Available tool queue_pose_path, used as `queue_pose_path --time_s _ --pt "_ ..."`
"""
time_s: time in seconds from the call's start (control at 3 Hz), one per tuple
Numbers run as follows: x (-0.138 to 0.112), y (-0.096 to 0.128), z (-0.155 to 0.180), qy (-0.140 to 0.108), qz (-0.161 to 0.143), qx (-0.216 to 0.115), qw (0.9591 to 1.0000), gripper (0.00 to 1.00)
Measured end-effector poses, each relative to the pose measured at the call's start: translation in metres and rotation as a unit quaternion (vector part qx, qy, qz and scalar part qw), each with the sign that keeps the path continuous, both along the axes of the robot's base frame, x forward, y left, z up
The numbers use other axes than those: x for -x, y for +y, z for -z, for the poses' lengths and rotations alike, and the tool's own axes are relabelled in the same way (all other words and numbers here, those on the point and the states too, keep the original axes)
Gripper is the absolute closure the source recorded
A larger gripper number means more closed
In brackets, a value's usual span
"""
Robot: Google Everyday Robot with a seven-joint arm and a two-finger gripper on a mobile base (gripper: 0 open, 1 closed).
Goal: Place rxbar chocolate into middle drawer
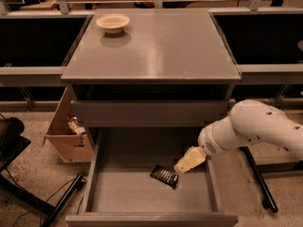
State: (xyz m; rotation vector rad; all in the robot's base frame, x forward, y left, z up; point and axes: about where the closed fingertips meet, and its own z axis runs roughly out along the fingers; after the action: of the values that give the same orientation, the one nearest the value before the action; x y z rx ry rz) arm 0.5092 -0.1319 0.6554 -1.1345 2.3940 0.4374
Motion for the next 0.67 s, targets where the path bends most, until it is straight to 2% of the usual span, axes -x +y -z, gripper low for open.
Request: queue_pose_path --time_s 0.33,0.67 --pt "0.0003 0.0006 0.0008 0.001 0.000 -0.001 1.0000 0.00" --pt "-0.0010 0.0027 -0.0037 0.002 -0.013 -0.001 0.9999 0.00"
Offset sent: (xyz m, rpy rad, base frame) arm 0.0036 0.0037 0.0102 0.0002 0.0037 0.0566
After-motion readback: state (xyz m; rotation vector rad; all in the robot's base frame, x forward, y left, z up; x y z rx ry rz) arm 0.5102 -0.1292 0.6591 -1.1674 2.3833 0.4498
